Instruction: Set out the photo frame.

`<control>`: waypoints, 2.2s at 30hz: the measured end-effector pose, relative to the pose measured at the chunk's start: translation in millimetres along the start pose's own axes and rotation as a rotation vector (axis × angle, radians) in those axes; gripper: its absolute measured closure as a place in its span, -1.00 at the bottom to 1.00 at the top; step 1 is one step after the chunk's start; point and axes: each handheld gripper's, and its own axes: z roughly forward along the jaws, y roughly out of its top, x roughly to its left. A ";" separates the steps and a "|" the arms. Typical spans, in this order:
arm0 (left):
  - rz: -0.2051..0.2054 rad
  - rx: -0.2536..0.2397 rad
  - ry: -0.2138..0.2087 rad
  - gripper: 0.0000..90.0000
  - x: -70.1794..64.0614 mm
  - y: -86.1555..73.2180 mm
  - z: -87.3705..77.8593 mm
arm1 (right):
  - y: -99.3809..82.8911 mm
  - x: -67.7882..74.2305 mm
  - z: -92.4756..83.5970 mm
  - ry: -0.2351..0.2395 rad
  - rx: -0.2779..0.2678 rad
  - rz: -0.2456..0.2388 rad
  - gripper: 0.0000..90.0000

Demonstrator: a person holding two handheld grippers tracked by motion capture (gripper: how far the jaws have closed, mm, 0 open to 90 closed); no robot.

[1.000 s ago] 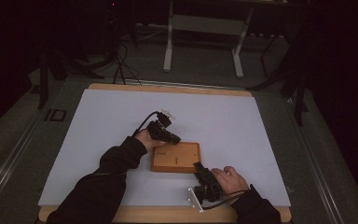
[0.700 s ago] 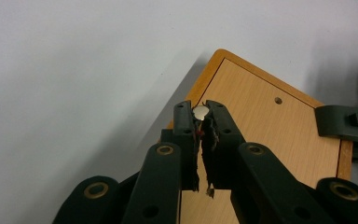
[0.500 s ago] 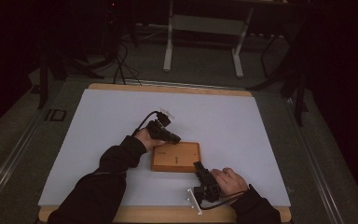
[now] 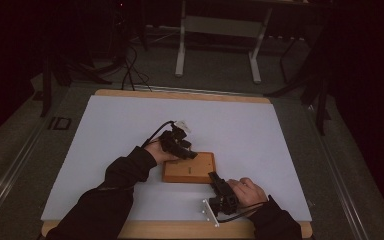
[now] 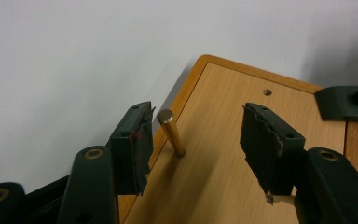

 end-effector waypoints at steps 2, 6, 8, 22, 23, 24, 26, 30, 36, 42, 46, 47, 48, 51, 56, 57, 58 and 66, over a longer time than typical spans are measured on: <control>-0.004 -0.001 0.013 -0.06 -0.3 -0.7 -1.4 | -0.3 -3.0 -0.3 0.012 -0.004 0.006 0.54; 0.000 -0.031 -0.014 -0.26 0.1 -3.9 -7.3 | -1.7 -9.2 -1.2 0.033 -0.017 0.024 0.55; 0.007 -0.060 -0.021 -0.38 -0.4 -5.2 -12.4 | -3.2 -12.2 -1.4 0.044 -0.022 0.032 0.55; 0.059 -0.221 0.044 -0.79 -18.8 -20.0 -53.6 | -12.0 -40.1 1.4 0.150 -0.066 0.073 0.56; 0.059 -0.228 0.046 -0.79 -19.7 -21.9 -57.0 | -12.4 -41.6 1.7 0.157 -0.069 0.075 0.56; 0.057 -0.235 0.050 -0.79 -20.7 -23.7 -60.3 | -13.3 -44.1 2.2 0.167 -0.070 0.083 0.56; 0.058 -0.244 0.057 -0.79 -23.1 -27.3 -66.8 | -15.2 -49.0 3.5 0.185 -0.079 0.090 0.56; 0.059 -0.255 0.060 -0.79 -28.1 -35.6 -78.2 | -18.0 -57.6 5.8 0.222 -0.084 0.102 0.56; 0.069 -0.267 0.057 -0.79 -37.0 -47.1 -91.7 | -21.8 -72.0 10.3 0.283 -0.093 0.119 0.56; 0.090 -0.293 0.059 -0.79 -48.7 -54.7 -102.2 | -26.8 -88.1 16.7 0.360 -0.107 0.153 0.56; 0.122 -0.300 0.066 -0.84 -58.4 -60.4 -104.4 | -31.3 -100.3 22.9 0.412 -0.117 0.174 0.56; 0.133 -0.302 0.066 -0.84 -60.3 -62.1 -104.3 | -32.6 -104.2 25.0 0.430 -0.121 0.187 0.56; 0.135 -0.298 0.066 -0.84 -61.7 -64.0 -104.0 | -33.9 -108.0 27.2 0.446 -0.125 0.196 0.56; 0.141 -0.286 0.069 -0.84 -63.8 -71.3 -102.6 | -36.8 -118.8 33.8 0.497 -0.129 0.228 0.56; 0.121 -0.312 0.081 -0.84 -66.0 -85.4 -101.3 | -41.6 -131.0 42.2 0.563 -0.136 0.249 0.56; 0.118 -0.325 0.082 -0.84 -66.9 -88.9 -100.2 | -42.7 -133.3 44.1 0.574 -0.140 0.257 0.56; 0.121 -0.328 0.086 -0.84 -67.5 -90.8 -99.6 | -43.3 -136.0 46.0 0.588 -0.140 0.257 0.56; 0.139 -0.346 0.108 -0.84 -75.7 -105.3 -91.4 | -46.9 -150.6 58.0 0.668 -0.131 0.298 0.56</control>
